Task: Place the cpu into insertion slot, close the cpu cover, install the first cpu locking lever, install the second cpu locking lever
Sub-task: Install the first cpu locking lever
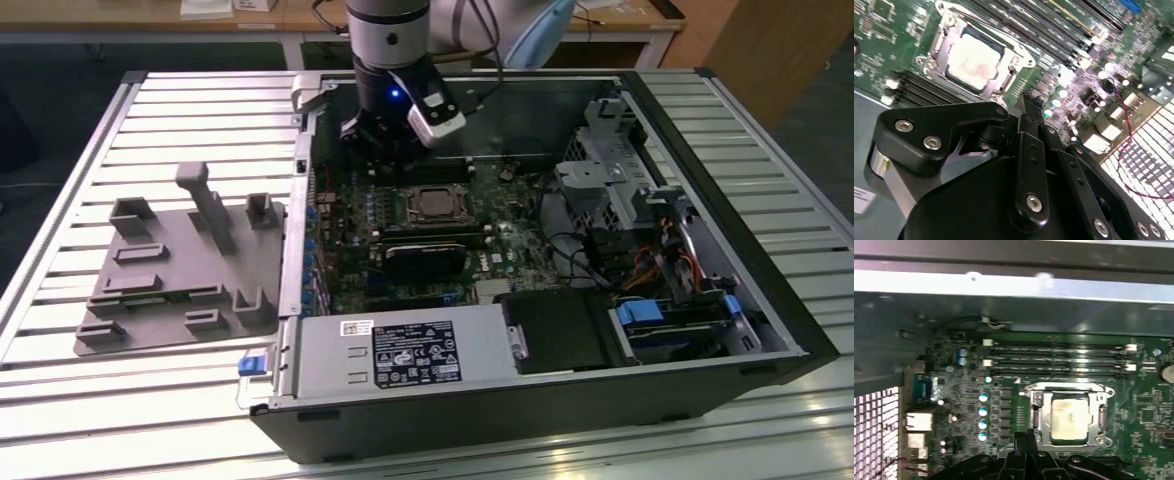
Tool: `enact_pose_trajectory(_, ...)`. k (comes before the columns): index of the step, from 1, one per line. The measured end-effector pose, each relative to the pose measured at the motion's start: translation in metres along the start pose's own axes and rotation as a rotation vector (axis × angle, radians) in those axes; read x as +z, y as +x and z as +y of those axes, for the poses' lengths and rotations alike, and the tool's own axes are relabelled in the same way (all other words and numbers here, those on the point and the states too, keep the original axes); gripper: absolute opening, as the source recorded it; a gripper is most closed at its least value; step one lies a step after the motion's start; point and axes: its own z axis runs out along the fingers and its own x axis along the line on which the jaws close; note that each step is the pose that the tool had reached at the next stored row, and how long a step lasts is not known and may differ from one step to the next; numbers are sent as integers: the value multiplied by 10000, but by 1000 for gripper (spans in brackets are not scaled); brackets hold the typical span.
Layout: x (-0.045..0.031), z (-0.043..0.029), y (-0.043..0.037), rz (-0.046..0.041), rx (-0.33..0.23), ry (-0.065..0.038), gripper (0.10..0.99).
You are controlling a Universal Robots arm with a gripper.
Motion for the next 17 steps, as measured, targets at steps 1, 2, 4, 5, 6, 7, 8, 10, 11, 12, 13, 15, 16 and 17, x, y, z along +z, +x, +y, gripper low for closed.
enact_pose_trajectory(1,-1,0,13,-4,1,-49,102)
enact_pose_trajectory(2,0,0,22,-9,4,-164,102)
enact_pose_trajectory(4,0,0,40,-14,11,-409,102)
enact_pose_trajectory(5,-1,1,51,-15,14,-525,102)
enact_pose_trajectory(6,-1,1,64,-19,16,-602,102)
enact_pose_trajectory(7,-1,1,81,-23,17,-670,102)
enact_pose_trajectory(8,-1,1,97,-29,20,-755,102)
enact_pose_trajectory(10,1,1,113,-34,29,-1040,102)
enact_pose_trajectory(11,2,1,119,-37,37,-1211,102)
enact_pose_trajectory(12,3,1,124,-40,43,-1366,102)
enact_pose_trajectory(13,4,1,129,-41,49,-1513,102)
enact_pose_trajectory(15,6,1,138,-45,58,-1813,102)
enact_pose_trajectory(16,7,2,142,-47,64,-1980,102)
enact_pose_trajectory(17,8,2,145,-48,69,-2156,102)
